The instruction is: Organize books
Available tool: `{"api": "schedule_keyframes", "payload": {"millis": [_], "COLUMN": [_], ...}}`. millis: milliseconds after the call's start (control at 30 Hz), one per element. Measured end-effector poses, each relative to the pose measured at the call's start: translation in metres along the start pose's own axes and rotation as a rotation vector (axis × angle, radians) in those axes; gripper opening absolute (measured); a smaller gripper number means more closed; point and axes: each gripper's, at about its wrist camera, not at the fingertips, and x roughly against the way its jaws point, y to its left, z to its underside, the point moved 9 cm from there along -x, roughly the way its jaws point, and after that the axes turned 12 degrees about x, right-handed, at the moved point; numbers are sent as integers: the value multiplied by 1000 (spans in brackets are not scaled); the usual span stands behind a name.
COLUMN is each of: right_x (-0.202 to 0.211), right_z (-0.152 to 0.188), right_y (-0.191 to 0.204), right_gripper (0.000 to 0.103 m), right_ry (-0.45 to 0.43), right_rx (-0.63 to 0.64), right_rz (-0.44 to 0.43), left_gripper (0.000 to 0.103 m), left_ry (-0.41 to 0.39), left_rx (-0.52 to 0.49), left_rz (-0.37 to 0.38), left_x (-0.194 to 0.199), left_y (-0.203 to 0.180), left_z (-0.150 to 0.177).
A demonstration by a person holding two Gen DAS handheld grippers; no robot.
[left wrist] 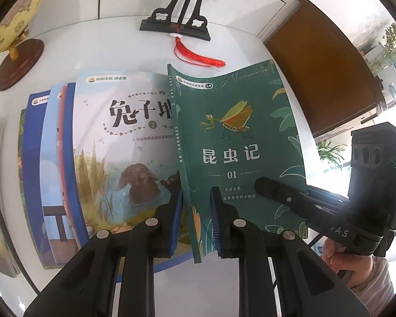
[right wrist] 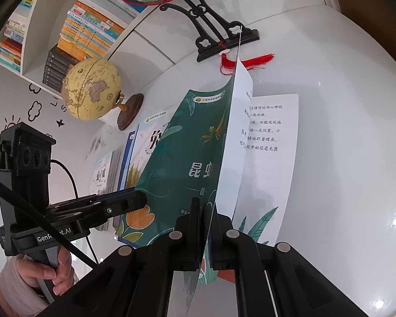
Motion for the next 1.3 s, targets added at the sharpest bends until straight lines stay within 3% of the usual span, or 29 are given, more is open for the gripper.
{"api": "schedule_keyframes", "payload": {"millis": [200, 533, 667, 767, 967, 1067, 1167, 1300], "right_x": [6, 31, 35, 29, 33, 45, 54, 46], "right_z": [-9, -30, -35, -33, -27, -26, -16, 9], "right_y": [20, 78, 103, 115, 118, 131, 136, 106], "right_gripper": [4, 4, 5, 5, 5, 5, 5, 5], "right_ry": [-18, -99, -113, -96, -157, -175, -170, -134], "right_rx": [67, 181, 207, 235, 32, 9, 5, -92], "right_rz": [-4, -63, -76, -49, -220, -295, -322, -295], "left_gripper": [16, 16, 12, 15, 16, 16, 16, 17], "left_ry": [-6, -6, -51, -85, -105, -101, -79, -30], "left_rx": [1, 40, 54, 49, 108, 136, 176, 217], "left_rz": [14, 129, 206, 205, 186, 168, 136, 112], "left_x": [2, 18, 39, 56, 72, 76, 70, 51], "left_y": [-6, -6, -5, 6, 41, 53, 66, 71], "left_z": [0, 12, 9, 6, 6, 14, 28, 55]}}
